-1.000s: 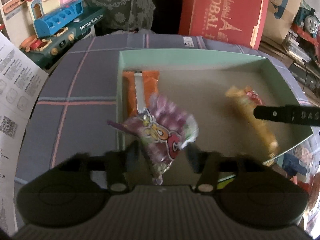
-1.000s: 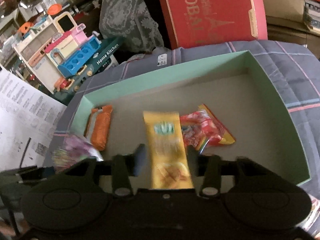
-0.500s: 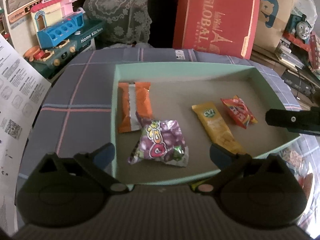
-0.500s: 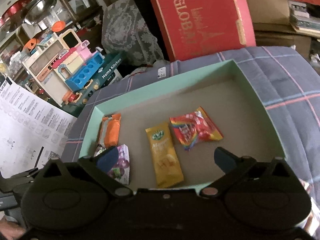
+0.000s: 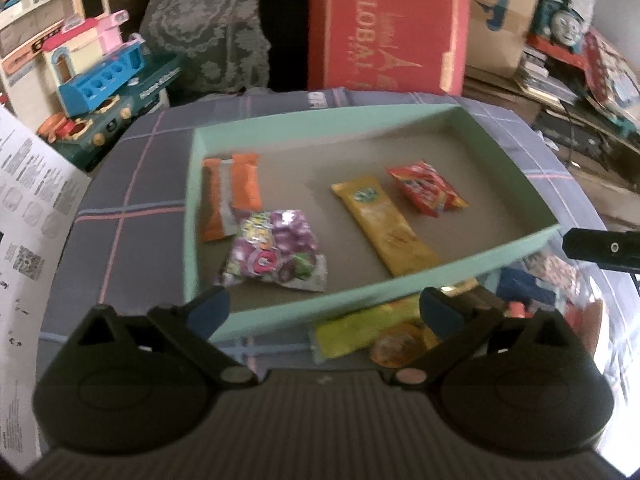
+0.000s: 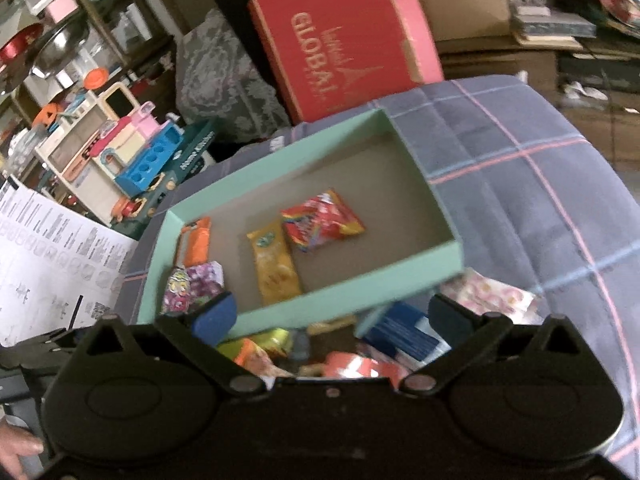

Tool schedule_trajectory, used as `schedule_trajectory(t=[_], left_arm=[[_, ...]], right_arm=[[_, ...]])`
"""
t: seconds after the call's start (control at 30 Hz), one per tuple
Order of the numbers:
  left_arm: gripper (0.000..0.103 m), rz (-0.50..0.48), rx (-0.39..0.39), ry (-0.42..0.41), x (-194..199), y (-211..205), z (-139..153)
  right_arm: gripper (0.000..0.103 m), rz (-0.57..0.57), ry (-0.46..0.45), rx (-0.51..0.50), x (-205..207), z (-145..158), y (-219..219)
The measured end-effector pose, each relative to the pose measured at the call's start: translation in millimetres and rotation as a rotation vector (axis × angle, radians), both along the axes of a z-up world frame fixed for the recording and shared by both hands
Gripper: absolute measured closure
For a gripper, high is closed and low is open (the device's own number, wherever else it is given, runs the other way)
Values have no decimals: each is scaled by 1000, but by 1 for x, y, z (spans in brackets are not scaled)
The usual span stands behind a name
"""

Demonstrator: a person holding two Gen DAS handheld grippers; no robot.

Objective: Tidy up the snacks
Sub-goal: 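Grasp the striped chip bag with left gripper while right grasps yellow bar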

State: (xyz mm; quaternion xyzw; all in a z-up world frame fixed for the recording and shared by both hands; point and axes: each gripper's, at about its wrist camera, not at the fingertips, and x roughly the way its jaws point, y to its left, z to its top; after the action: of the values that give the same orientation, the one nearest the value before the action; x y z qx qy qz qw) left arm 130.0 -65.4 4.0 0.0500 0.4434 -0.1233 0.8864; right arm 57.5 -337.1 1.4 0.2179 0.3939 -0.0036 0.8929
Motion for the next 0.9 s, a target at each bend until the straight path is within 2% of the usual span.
schedule_trajectory(t=[0.23, 0.5, 0.57, 0.63, 0.7, 0.77, 0.83, 0.9], left_arm=[[0, -104, 32, 0, -22, -38, -6], [0, -247, 108, -52, -43, -82, -10], [0, -254, 110, -47, -42, -90, -14], [0, -248, 90, -42, -40, -94, -18], [10, -239, 64, -33, -37, -97, -21], [33, -242, 61, -8, -32, -98, -25], [46, -254, 67, 4, -31, -100, -31], [49, -271, 86, 15, -31, -101, -37]], right_arm=[[0, -46, 24, 27, -38, -13, -22], [0, -26, 44, 93, -77, -41, -25], [3, -11, 36, 96, -82, -45, -21], [11, 2, 28, 98, -82, -48, -18], [22, 6, 24, 101, -81, -52, -17], [29, 7, 31, 111, -80, -57, -18], [39, 20, 43, 130, -79, -64, -17], [40, 29, 57, 130, -78, -71, -15]])
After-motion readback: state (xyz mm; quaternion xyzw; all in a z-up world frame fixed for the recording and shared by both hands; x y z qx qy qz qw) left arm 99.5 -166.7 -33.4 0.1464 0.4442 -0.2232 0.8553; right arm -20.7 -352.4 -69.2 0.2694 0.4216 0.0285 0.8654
